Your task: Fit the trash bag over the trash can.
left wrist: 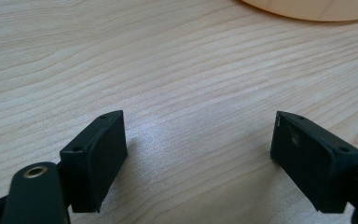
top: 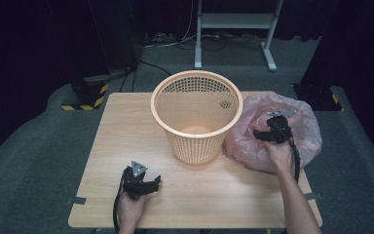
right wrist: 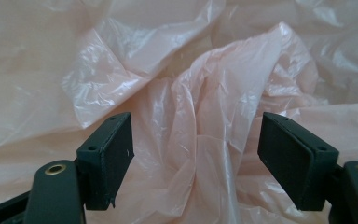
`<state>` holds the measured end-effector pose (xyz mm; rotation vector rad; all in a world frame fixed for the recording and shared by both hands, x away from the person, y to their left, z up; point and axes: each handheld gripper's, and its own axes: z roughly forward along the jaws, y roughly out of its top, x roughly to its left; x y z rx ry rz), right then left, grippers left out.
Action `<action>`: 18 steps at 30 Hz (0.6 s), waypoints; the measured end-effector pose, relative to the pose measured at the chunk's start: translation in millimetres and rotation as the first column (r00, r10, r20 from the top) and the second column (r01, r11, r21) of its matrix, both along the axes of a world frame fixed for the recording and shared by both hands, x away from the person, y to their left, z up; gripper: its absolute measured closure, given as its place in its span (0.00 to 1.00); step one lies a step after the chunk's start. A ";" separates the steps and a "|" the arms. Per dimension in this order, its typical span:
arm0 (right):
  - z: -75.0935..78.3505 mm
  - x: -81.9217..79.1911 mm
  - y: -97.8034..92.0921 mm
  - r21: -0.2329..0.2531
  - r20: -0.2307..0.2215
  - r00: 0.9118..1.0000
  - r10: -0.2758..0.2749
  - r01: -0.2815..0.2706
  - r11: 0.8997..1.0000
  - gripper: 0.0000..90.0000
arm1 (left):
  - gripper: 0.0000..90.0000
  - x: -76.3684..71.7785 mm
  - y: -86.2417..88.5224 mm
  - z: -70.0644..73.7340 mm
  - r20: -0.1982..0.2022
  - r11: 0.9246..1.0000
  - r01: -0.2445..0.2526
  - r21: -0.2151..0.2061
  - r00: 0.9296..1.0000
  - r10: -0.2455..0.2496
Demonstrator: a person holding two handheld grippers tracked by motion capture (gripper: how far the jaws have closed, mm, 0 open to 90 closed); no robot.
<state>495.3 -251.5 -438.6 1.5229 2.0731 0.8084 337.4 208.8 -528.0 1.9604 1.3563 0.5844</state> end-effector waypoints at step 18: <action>-37.4 13.5 5.3 -0.032 -0.111 0.994 -0.015 0.012 0.999 0.31 | 0.21 0.0 0.0 0.0 0.001 1.000 -0.001 0.000 1.000 0.001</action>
